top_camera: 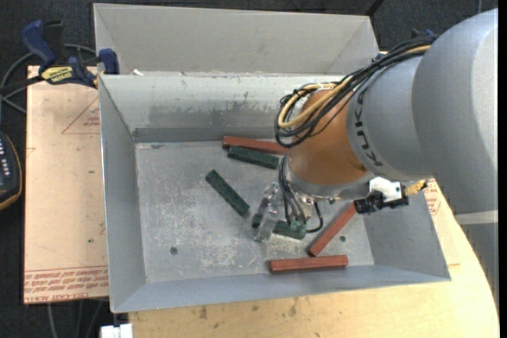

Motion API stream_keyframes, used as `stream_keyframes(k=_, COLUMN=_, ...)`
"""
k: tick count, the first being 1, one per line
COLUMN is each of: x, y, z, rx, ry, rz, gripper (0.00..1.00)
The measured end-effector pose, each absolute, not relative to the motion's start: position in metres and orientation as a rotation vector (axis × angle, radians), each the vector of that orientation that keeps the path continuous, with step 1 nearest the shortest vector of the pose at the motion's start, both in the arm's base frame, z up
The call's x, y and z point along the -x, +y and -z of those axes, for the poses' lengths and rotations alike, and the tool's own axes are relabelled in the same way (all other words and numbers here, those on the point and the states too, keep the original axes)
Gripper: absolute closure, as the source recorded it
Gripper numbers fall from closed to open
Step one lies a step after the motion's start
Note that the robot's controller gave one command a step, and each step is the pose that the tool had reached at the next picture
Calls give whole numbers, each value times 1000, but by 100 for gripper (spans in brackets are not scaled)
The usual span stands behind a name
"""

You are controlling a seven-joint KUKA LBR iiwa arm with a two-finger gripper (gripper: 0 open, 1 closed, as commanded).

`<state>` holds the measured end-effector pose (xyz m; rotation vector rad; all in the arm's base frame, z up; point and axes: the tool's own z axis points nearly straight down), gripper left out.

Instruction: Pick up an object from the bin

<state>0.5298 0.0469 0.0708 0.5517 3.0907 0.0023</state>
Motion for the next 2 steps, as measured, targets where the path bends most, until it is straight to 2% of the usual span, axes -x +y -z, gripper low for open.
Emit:
stream_keyframes(k=1, x=-490, y=3, z=-185, rx=-559, ry=3084, rz=-1, gripper=100)
stream_keyframes(k=2, x=-484, y=30, z=-255, rx=-542, ry=3085, rz=-6, gripper=100)
